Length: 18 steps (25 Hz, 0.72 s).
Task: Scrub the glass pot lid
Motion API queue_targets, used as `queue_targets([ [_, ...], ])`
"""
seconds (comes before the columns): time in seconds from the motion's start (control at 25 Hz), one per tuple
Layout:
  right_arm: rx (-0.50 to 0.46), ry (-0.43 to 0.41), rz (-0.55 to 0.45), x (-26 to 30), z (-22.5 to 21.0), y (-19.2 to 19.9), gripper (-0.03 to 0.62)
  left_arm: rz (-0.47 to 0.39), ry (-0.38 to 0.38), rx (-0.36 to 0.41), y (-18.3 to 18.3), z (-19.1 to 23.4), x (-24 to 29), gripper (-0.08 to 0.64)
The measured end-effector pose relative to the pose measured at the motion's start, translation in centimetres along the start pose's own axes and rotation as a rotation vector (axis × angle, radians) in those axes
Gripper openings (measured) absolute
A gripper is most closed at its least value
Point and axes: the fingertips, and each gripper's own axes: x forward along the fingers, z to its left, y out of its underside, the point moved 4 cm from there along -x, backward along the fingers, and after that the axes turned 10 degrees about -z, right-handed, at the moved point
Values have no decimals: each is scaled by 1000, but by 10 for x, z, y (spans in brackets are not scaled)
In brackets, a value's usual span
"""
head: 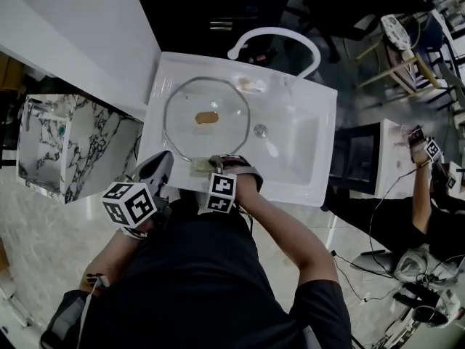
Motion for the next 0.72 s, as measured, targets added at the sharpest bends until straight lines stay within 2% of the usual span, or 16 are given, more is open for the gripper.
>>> queue_targets([
  [0.08, -10, -45, -5, -1, 3, -7, 66, -20, -16, -11, -4, 4, -5, 0],
  [0.16, -21, -37, -51, -7, -9, -26, 66, -45, -39, -22, -9, 11, -13, 0],
  [0.32, 20, 81, -201, -23, -82, -88, 66, -101, -98, -52, -19, 31, -36, 0],
  [0.4, 18, 143, -215, -23, -128, -109, 66, -131, -134, -73, -21, 41, -50, 0],
  [0.52, -2, 187, -158, -4, -181, -121, 66, -176, -189, -101, -23, 56, -75, 0],
  [0.72, -32, 145, 23, 53, -213, -104, 66, -232, -283, -152, -19, 86, -113, 0],
])
